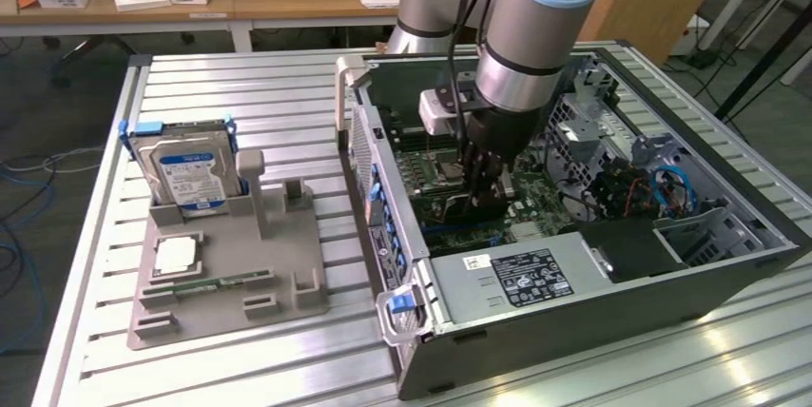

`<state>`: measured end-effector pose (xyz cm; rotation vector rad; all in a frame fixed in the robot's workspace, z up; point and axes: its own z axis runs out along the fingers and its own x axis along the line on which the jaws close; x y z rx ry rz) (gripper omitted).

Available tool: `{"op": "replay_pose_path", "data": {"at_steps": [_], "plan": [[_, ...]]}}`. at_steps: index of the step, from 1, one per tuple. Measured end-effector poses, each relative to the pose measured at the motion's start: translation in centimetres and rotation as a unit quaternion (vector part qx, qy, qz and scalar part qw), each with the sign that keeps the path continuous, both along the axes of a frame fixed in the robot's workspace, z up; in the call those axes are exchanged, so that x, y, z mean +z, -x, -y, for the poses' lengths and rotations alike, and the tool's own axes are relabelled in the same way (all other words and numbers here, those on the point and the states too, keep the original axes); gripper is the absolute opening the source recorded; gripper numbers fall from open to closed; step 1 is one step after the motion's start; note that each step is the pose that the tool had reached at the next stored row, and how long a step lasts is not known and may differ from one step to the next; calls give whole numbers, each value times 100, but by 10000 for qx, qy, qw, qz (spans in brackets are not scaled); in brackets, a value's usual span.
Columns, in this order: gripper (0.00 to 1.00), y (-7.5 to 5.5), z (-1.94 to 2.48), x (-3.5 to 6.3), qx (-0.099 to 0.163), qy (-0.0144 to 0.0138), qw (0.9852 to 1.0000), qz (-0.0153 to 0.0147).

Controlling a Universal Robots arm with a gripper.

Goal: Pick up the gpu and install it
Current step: 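Insert the gpu into the slot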

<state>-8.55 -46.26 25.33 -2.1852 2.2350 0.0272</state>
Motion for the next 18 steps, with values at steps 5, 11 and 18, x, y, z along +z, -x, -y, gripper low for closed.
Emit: {"op": "replay_pose_path", "data": {"at_steps": [5,11,18], "plan": [[26,0,-50,1,0,1,10000,0],[26,-2,-58,33,8,-5,10000,1],[26,1,-57,48,10,57,10000,-1]]}}
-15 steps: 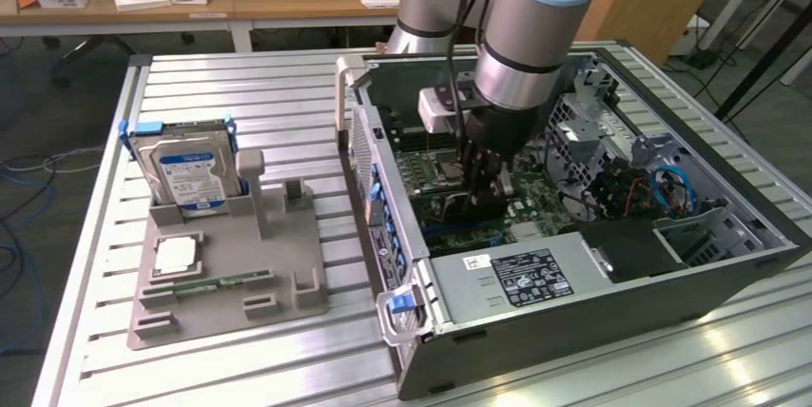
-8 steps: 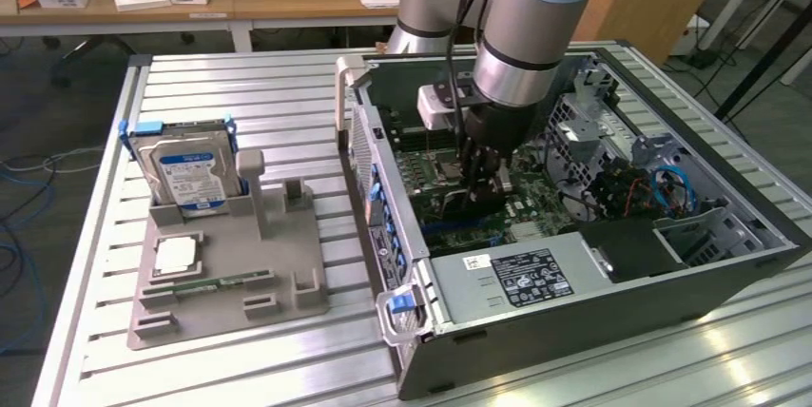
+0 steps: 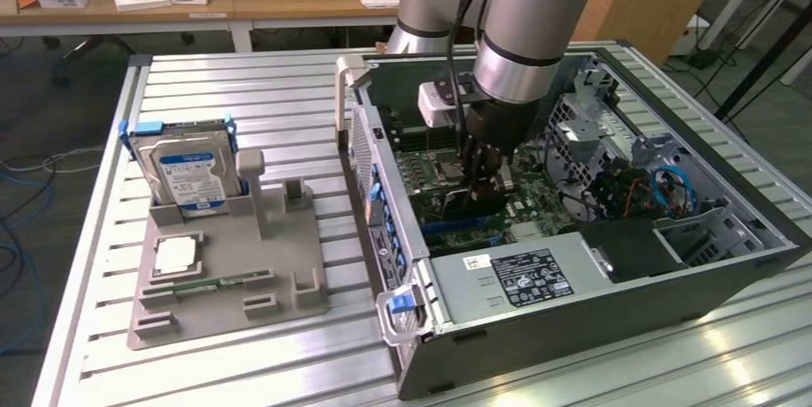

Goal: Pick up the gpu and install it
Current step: 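Insert the gpu into the slot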

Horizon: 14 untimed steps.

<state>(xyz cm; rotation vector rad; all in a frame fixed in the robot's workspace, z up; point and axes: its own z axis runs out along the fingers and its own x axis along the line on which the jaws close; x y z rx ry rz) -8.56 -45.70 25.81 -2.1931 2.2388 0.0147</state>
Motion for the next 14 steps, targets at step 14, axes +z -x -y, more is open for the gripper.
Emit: {"op": "replay_pose_path", "data": {"at_steps": [14], "plan": [[26,15,-29,-48,1,41,10000,2]]}}
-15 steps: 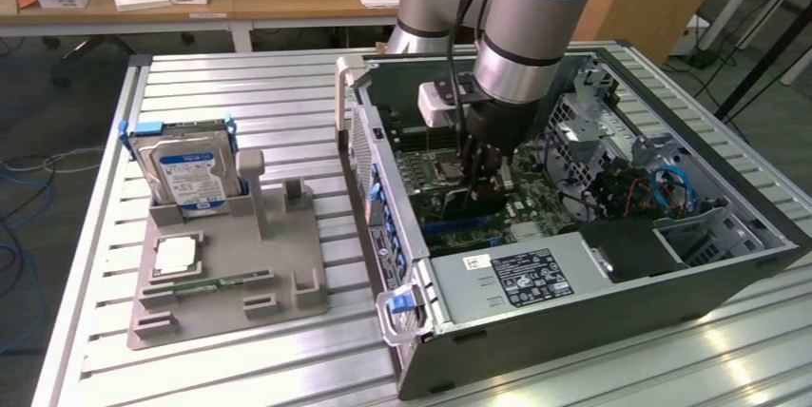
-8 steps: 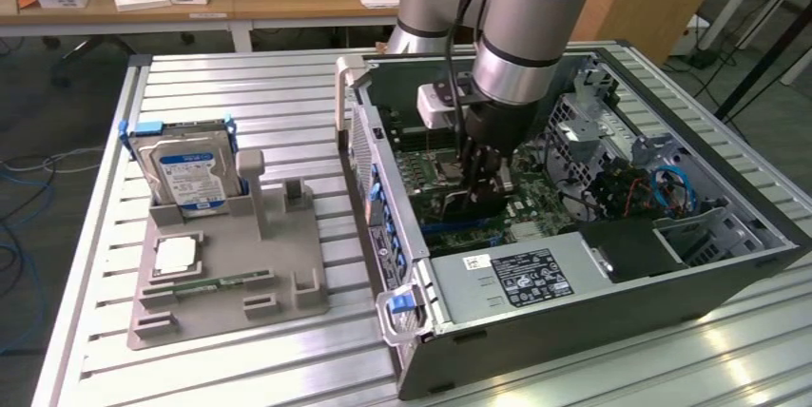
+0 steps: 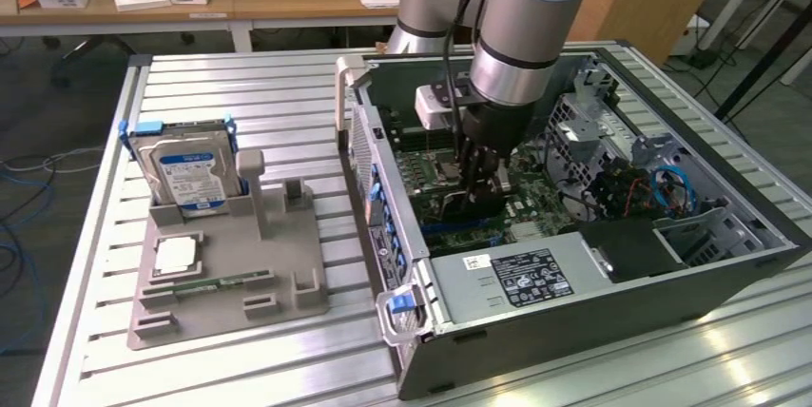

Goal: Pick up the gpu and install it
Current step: 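Insert the gpu into the slot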

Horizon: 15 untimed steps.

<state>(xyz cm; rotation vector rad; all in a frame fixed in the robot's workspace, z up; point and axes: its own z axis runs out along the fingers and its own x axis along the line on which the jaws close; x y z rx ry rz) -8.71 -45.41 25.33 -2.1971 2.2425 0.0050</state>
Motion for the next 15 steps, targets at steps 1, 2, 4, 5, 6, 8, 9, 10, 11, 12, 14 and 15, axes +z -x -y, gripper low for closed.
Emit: {"op": "replay_pose_path", "data": {"at_steps": [1,2,4,5,6,8,9,10,11,12,14,15], "plan": [[26,0,-1,12,0,-3,10000,1],[26,0,-1,32,0,-3,10000,2],[26,4,-1,47,-1,2,10000,3],[26,7,0,49,-1,21,10000,1],[26,8,-1,49,0,57,10000,1],[26,12,0,49,0,144,9999,0],[26,13,0,47,0,159,9999,1],[26,13,-3,48,1,159,9999,1],[26,15,-10,47,0,160,9999,2],[26,15,-21,46,0,160,9999,4],[26,15,-35,41,0,160,9999,7],[26,15,-36,39,0,158,9999,9]]}}
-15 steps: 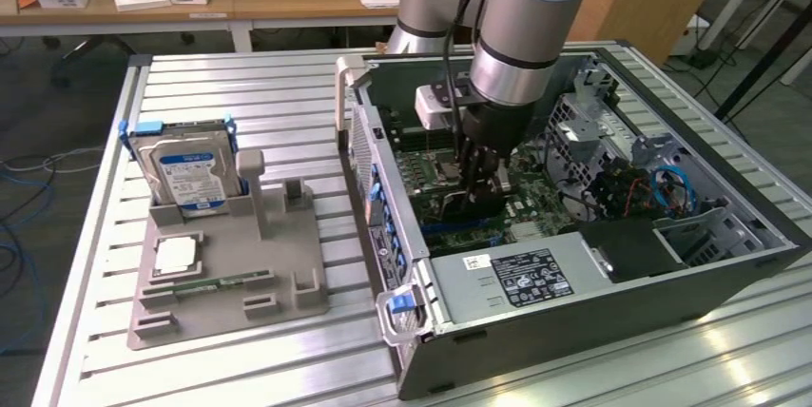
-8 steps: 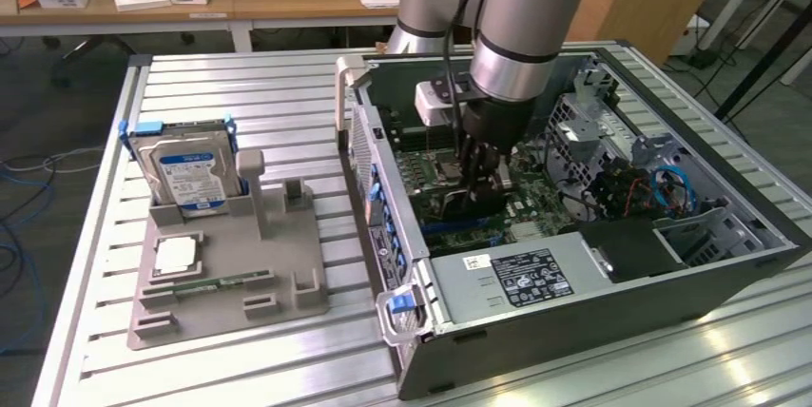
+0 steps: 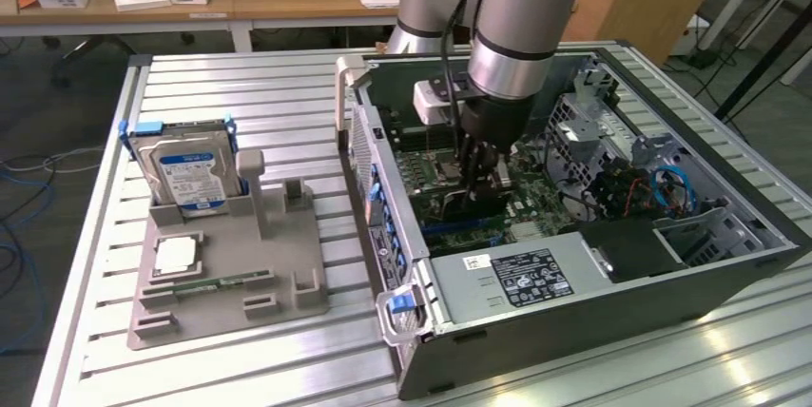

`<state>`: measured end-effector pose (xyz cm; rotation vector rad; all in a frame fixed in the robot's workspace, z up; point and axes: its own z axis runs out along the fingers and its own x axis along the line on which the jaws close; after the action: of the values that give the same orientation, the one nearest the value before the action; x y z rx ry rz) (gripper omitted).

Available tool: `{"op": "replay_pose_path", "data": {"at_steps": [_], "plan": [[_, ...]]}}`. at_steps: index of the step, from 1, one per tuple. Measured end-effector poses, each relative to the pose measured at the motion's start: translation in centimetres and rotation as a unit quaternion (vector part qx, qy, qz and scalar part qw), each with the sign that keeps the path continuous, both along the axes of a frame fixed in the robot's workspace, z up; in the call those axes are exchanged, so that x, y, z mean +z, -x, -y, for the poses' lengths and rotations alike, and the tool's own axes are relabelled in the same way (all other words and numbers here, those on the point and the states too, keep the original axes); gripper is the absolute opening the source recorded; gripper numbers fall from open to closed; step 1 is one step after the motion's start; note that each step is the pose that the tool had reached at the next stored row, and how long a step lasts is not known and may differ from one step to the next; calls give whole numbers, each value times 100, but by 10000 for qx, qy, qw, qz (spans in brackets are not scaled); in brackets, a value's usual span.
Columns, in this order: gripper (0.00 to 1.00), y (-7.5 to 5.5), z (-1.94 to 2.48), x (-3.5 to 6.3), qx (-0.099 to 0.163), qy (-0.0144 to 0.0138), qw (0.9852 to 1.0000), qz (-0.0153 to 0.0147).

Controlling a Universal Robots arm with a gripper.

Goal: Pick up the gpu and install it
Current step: 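Insert the gpu into the slot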

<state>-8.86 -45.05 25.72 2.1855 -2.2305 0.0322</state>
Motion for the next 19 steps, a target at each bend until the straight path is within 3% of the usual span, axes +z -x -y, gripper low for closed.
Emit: {"op": "replay_pose_path", "data": {"at_steps": [4,9,19], "plan": [[26,1,-1,-5,-1,-35,10000,5],[26,1,8,-5,0,-48,10000,5],[26,0,8,-18,0,-48,10000,5]]}}
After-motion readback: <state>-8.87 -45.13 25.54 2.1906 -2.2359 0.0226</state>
